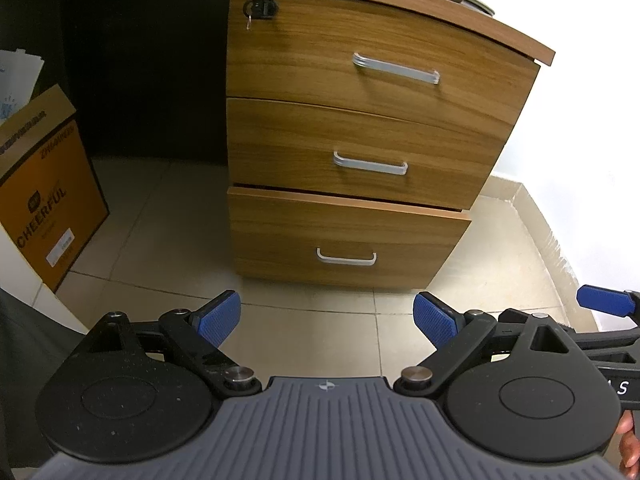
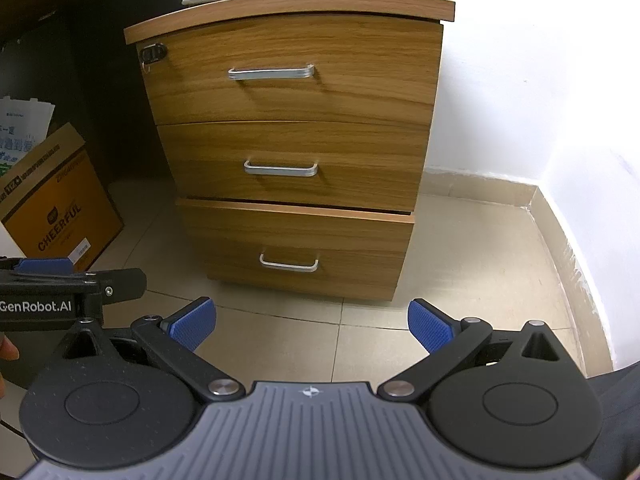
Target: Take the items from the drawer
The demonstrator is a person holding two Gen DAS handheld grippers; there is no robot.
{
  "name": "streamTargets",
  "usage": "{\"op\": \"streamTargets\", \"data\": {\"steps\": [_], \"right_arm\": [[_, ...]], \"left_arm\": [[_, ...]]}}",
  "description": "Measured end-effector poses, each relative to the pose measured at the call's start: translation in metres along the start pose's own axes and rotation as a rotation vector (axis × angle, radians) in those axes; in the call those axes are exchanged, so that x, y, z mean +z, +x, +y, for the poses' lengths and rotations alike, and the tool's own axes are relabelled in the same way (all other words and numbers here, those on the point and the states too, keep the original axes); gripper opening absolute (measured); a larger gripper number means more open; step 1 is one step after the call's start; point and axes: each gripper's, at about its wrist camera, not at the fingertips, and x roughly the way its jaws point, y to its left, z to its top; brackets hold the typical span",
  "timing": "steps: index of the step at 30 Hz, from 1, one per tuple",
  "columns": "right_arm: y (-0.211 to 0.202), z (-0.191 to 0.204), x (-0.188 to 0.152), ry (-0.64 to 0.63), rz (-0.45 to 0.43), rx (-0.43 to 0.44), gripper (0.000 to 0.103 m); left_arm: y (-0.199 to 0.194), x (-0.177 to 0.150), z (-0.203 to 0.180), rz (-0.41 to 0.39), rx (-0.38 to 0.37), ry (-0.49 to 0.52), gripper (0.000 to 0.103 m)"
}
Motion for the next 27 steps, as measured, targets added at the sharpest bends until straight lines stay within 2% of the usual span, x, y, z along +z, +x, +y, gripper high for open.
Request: {"op": "streamTargets", "data": {"steps": [27], "right_arm": [[0.002,-0.0003,0.0032,-0.006,0.011,0.001,0.103]], "left_arm": [[-0.0009,-0.0001,-0.0008,-0.002,0.003,0.012,0.094]]}}
